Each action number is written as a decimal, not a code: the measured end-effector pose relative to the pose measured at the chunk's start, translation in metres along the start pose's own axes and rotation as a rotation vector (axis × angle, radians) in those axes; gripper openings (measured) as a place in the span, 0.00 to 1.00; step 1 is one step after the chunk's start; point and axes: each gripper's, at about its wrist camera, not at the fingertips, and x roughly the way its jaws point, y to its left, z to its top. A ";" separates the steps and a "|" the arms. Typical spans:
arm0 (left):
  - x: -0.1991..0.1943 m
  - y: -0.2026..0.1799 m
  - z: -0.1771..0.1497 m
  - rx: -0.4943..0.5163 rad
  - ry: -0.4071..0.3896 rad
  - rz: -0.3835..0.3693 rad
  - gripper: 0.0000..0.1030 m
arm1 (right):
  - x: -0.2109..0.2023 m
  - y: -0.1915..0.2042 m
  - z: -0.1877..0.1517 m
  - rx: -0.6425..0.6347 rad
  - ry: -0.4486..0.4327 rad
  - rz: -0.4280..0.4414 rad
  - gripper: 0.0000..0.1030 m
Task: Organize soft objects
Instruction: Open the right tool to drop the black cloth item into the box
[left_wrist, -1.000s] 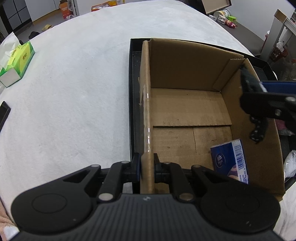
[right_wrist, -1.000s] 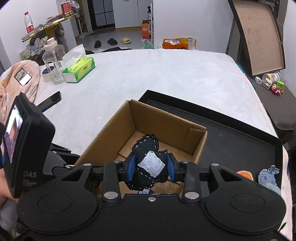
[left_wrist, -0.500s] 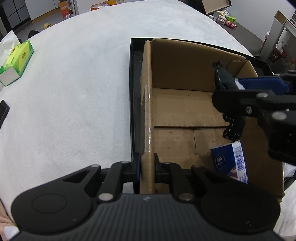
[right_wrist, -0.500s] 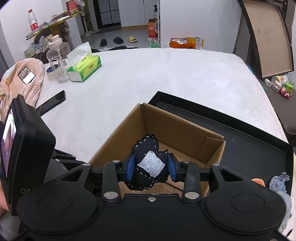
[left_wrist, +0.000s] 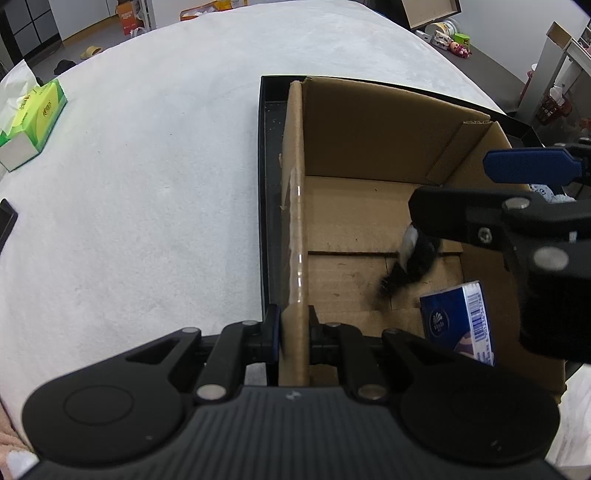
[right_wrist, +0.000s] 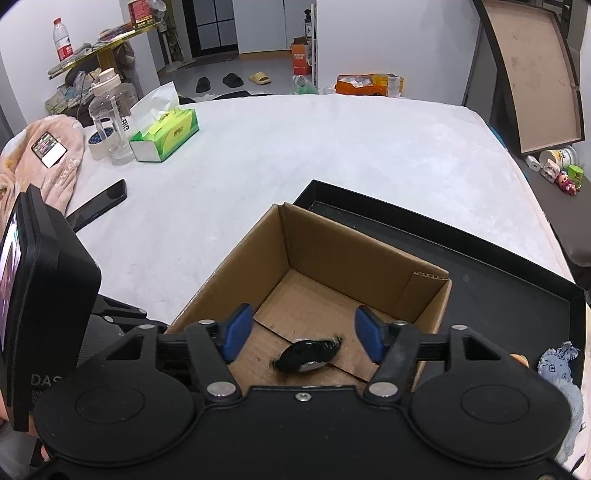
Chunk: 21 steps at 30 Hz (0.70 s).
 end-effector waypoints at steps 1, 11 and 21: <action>0.000 0.000 0.000 0.000 0.000 0.000 0.11 | 0.000 0.000 0.000 0.002 -0.001 0.001 0.63; 0.000 -0.001 0.000 0.001 0.001 0.000 0.11 | -0.002 0.001 0.000 -0.010 -0.006 0.001 0.63; 0.001 -0.001 0.000 0.001 -0.001 0.002 0.11 | -0.018 -0.004 -0.004 0.006 -0.027 -0.008 0.63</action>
